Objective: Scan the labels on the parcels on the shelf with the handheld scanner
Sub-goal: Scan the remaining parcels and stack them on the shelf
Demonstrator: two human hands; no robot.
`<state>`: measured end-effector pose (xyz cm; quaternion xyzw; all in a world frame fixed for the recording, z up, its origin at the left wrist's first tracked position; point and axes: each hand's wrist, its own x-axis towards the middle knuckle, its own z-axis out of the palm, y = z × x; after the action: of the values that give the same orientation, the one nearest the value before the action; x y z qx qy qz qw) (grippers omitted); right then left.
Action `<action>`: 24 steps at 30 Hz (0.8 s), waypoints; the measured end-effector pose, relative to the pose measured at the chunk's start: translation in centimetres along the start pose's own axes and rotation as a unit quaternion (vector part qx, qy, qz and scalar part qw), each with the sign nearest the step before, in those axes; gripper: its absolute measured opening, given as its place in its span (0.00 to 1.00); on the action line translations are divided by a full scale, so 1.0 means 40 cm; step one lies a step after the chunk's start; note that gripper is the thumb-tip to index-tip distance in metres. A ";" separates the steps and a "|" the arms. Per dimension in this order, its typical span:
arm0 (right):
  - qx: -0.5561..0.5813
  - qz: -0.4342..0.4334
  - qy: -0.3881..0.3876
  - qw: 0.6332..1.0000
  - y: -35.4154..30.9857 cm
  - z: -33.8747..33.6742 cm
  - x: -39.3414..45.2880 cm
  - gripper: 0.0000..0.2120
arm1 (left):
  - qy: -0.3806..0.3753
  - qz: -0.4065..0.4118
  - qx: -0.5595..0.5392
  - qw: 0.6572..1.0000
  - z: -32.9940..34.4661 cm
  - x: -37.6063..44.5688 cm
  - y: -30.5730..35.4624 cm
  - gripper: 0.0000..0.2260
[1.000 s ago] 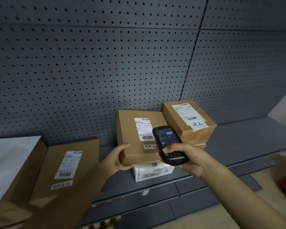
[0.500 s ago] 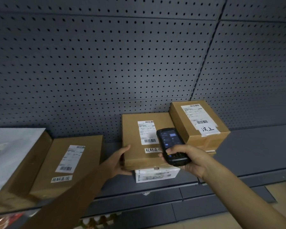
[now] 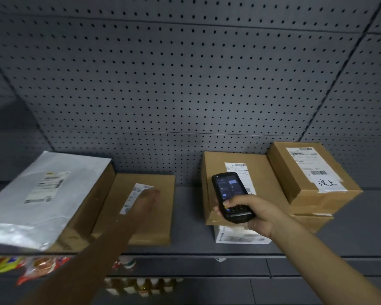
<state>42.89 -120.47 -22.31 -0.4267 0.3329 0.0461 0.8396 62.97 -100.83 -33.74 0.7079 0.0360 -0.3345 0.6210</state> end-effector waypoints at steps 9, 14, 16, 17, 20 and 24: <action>-0.020 0.059 0.011 0.998 0.164 0.209 0.185 0.04 | 0.104 -0.077 0.412 0.902 -0.229 0.055 -0.125 0.36; 0.009 0.076 0.039 0.996 0.257 0.263 0.273 0.04 | 0.141 -0.061 0.419 0.895 -0.243 0.037 -0.125 0.37; 0.018 0.081 0.041 0.996 0.282 0.274 0.297 0.06 | 0.105 -0.071 0.403 0.907 -0.258 0.043 -0.117 0.38; 0.017 0.082 0.040 0.996 0.292 0.277 0.307 0.07 | 0.099 -0.069 0.402 0.908 -0.261 0.042 -0.110 0.38; -0.017 0.079 0.041 0.996 0.311 0.283 0.323 0.09 | 0.093 -0.071 0.406 0.906 -0.260 0.047 -0.093 0.41; -0.032 0.065 0.045 0.996 0.313 0.277 0.326 0.10 | 0.100 -0.091 0.409 0.902 -0.250 0.052 -0.068 0.42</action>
<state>54.22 -106.99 -34.12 -0.4325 0.3958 0.0924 0.8048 67.60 -91.95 -37.10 0.9232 0.0219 -0.3020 0.2365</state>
